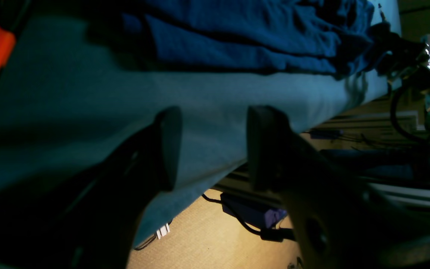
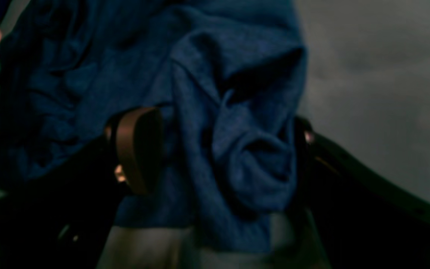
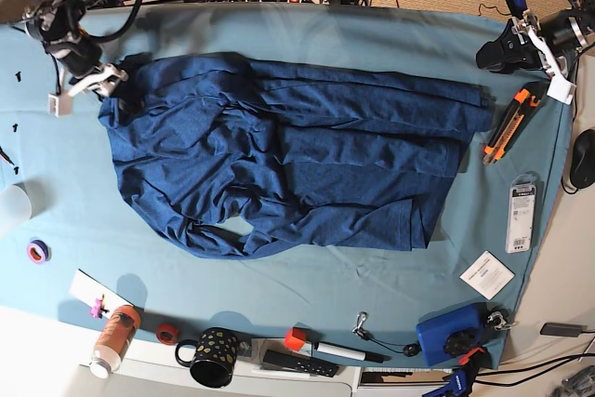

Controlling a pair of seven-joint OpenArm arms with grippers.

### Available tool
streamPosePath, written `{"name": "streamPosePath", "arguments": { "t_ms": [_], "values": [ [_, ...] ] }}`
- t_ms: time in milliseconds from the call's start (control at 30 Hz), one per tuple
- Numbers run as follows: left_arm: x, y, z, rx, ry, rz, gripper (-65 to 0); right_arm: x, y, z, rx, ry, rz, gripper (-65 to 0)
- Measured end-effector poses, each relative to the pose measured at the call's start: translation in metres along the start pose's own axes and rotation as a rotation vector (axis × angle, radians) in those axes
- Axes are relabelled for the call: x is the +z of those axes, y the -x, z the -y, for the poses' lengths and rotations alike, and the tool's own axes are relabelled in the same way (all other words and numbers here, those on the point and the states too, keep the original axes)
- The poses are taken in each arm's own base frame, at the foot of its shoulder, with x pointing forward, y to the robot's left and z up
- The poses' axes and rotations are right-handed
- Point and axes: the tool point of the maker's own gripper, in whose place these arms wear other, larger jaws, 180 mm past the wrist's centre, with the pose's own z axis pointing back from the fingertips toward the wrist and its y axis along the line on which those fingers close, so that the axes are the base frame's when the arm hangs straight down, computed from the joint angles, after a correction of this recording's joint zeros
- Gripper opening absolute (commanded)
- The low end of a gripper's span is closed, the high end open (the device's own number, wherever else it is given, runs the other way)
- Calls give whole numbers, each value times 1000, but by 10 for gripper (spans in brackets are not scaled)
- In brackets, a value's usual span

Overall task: Layout the t-shirt on the table in an organized manner, then fold the t-shirt properly
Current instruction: 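Pull both held collar corners apart, stretching the collar edge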

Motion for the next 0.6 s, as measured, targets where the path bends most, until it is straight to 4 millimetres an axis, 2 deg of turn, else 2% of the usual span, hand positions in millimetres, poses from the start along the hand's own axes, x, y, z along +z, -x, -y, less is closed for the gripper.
{"name": "streamPosePath", "arguments": {
  "t_ms": [67,100,200,233,533,600],
  "values": [
    [0,0,0,0,0,0,-360,-3,1,-4,7,-11,-9,-268],
    [0,0,0,-1,0,0,-360,-4,4,-5,11,-14,-23,-333],
    [0,0,0,0,0,0,-360,-4,13,-4,12,-6,-69,-588],
    [0,0,0,0,0,0,-360,-4,14,-3,9,-4,-72,-644],
    [-15,-11,-26,35,-153,96,-360,-4,11,-5,2,-12,-55,-650],
    [-22,-21,-24,48,-145,129,-359,-4,11,-6,-4,-21,-48,-650]
  ]
}}
